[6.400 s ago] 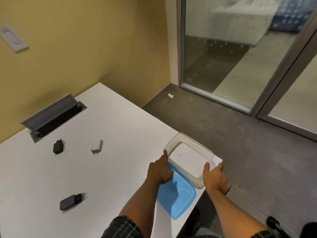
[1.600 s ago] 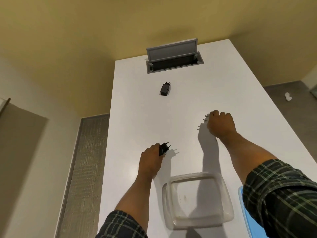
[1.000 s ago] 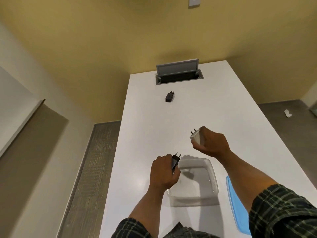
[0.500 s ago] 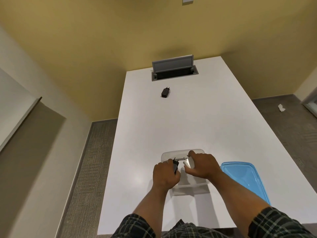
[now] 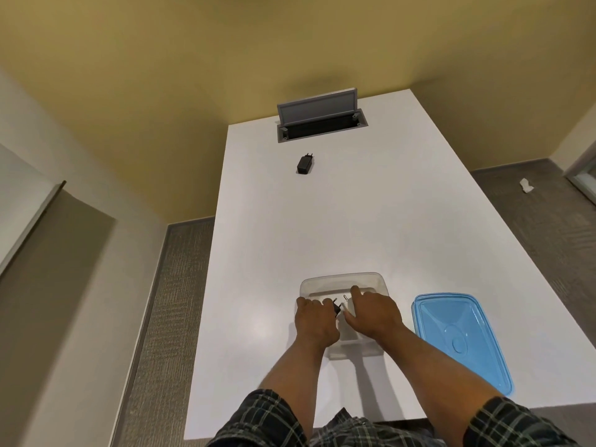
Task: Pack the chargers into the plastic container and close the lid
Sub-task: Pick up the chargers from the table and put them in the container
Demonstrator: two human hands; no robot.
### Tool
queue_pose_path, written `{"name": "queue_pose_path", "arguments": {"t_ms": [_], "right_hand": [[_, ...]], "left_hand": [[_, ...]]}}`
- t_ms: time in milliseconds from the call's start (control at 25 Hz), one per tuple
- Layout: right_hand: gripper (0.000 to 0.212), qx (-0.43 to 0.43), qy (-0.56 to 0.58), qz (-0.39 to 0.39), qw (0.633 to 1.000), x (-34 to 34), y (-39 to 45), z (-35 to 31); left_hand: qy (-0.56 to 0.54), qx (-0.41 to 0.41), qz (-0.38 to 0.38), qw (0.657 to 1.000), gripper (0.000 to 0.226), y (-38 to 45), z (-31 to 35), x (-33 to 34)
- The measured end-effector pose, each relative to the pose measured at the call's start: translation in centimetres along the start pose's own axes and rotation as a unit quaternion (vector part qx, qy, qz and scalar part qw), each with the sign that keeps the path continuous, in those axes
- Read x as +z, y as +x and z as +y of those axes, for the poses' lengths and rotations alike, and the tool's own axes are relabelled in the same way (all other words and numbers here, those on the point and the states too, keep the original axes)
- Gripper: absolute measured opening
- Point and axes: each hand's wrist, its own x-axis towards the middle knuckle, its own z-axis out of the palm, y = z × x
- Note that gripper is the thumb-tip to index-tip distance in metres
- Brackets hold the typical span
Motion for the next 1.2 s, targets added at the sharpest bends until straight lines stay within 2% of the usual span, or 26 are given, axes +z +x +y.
{"name": "queue_pose_path", "arguments": {"t_ms": [120, 320, 480, 640, 800, 880, 960, 1120, 1200], "right_hand": [[0.058, 0.019, -0.007, -0.059, 0.998, 1.0, 0.4, -0.4], [0.043, 0.047, 0.023, -0.096, 0.994, 2.0, 0.7, -0.7], [0.051, 0.057, 0.041, -0.105, 0.992, 2.2, 0.9, -0.9], [0.062, 0.076, 0.097, -0.115, 0.986, 2.1, 0.8, -0.6], [0.055, 0.074, 0.169, -0.123, 0.975, 1.5, 1.6, -0.6], [0.048, 0.042, 0.189, -0.101, 0.976, -0.5, 1.9, -2.0], [0.046, 0.033, 0.197, -0.097, 0.975, -0.7, 2.5, -1.8], [0.052, 0.024, 0.186, -0.125, 0.974, -0.9, 2.3, -0.9], [0.056, 0.003, 0.168, -0.131, 0.977, -2.1, 2.9, -1.3]], "left_hand": [[-0.006, -0.018, -0.016, 1.0, 0.033, 0.3, 0.0, 0.2], [-0.003, -0.042, -0.031, 0.999, 0.04, 0.8, 0.3, 0.4], [0.022, -0.038, -0.042, 0.998, 0.047, 1.4, 0.4, 0.5], [0.033, -0.03, -0.048, 0.998, 0.044, 1.5, 0.4, 0.7], [-0.002, -0.032, -0.052, 0.998, 0.031, 1.6, 0.0, -0.2], [0.006, -0.036, -0.015, 0.999, 0.03, 0.9, -1.9, -2.0], [0.014, -0.017, -0.029, 0.999, 0.031, 1.4, -2.4, -2.4], [0.055, 0.022, -0.02, 0.998, 0.028, 1.4, -2.6, -2.3], [0.065, 0.04, 0.03, 0.997, 0.029, 1.7, -3.3, -2.8]]}}
